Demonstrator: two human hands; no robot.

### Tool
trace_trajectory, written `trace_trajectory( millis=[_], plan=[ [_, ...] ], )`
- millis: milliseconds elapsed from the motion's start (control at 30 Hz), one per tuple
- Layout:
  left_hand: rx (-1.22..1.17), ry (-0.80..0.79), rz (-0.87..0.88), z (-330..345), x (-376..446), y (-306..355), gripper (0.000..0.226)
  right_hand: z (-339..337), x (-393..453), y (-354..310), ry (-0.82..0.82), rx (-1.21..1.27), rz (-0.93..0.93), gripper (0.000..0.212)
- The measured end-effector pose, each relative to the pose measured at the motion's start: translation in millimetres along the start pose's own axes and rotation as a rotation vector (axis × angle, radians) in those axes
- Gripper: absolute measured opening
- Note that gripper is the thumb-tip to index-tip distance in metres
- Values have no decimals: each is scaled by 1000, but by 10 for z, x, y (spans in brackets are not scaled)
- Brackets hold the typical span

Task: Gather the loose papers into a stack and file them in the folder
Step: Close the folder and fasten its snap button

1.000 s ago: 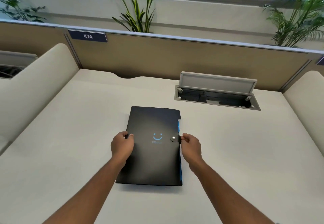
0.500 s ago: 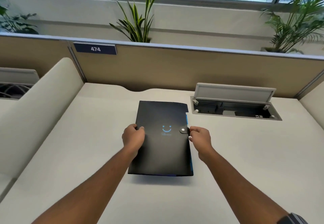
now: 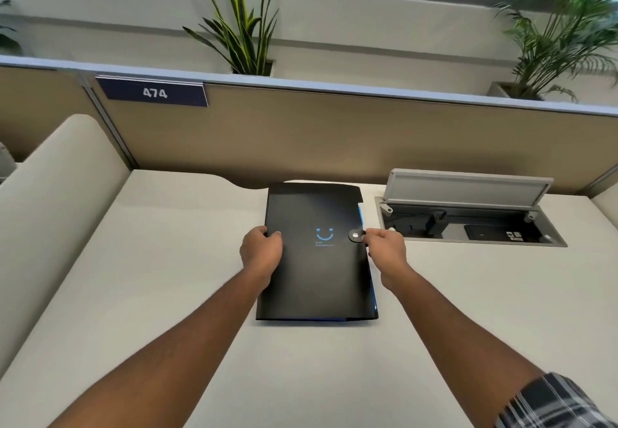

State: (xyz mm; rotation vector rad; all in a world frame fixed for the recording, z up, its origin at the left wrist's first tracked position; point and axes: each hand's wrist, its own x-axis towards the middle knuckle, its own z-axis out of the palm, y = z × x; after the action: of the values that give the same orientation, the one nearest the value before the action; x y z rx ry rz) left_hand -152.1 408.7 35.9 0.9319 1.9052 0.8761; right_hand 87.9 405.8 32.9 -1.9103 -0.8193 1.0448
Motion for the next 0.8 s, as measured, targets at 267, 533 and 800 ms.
trace_trajectory(
  millis=[267, 533, 800],
  plan=[
    [58, -31, 170, 255, 312, -219, 38, 207, 228, 160, 27, -218, -134, 45],
    [266, -61, 498, 155, 346, -473, 50, 305, 247, 443, 64, -527, -282, 58],
    [304, -64, 529, 147, 343, -486, 50, 232, 272, 488, 13, -523, -303, 56]
  ],
)
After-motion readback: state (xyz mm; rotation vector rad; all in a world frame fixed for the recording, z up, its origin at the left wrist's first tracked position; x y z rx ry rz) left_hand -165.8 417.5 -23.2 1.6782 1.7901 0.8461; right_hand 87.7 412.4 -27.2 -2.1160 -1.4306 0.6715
